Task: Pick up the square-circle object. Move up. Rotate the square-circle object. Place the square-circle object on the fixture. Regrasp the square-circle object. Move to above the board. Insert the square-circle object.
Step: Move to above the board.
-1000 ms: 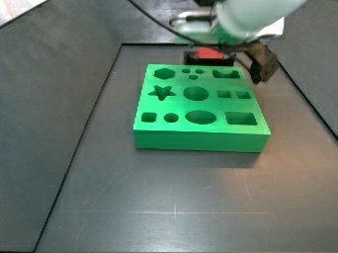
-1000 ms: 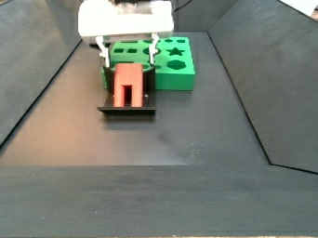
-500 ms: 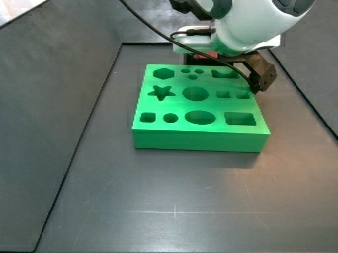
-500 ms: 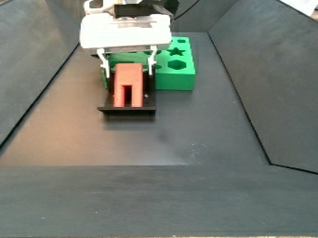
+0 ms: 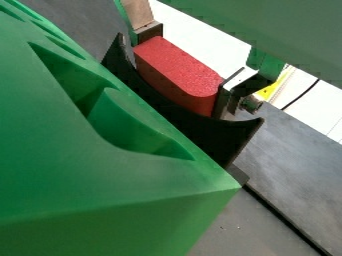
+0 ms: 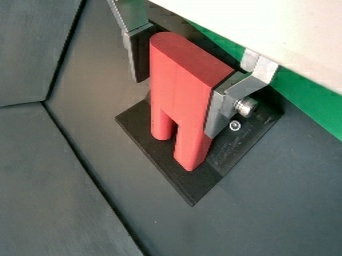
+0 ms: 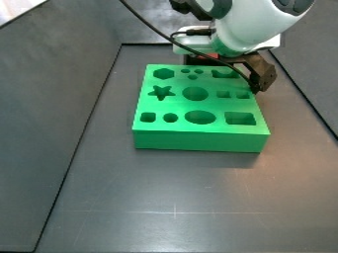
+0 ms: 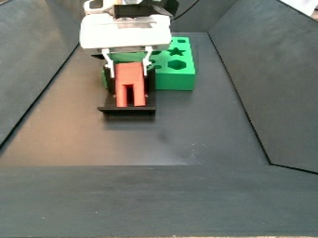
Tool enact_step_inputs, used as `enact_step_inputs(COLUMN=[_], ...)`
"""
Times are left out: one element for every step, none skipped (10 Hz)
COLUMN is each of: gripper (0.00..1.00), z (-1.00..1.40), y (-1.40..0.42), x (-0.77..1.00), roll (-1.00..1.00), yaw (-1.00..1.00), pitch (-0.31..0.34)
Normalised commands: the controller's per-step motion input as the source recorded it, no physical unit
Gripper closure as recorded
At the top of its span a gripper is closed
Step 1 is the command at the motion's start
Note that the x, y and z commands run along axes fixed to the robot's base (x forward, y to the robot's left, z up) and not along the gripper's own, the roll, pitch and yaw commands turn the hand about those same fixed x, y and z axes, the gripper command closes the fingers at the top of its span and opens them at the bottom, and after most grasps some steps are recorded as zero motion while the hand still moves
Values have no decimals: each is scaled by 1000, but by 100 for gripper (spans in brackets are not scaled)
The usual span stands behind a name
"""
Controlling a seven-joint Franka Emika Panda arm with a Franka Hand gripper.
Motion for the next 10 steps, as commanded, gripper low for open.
enact_step_inputs(gripper=[100,100,100,100,100,100,100,100,100,100], z=[1000,1000,1000,1000,1000,1000,1000,1000,1000,1000], y=[103,91,87,84,79,77,72,69,65,58], x=[-62,-57,-57,-57,-58,-57,-59,-60,-62,-63], roll=[6,-45,-56,-58,-49,-49,-45,-42,-38,-41], yaw=[115,133,144,147,140,124,94,79,41,2], pitch=[175,131,91,64,14,-15,-46,-59,-66,-59])
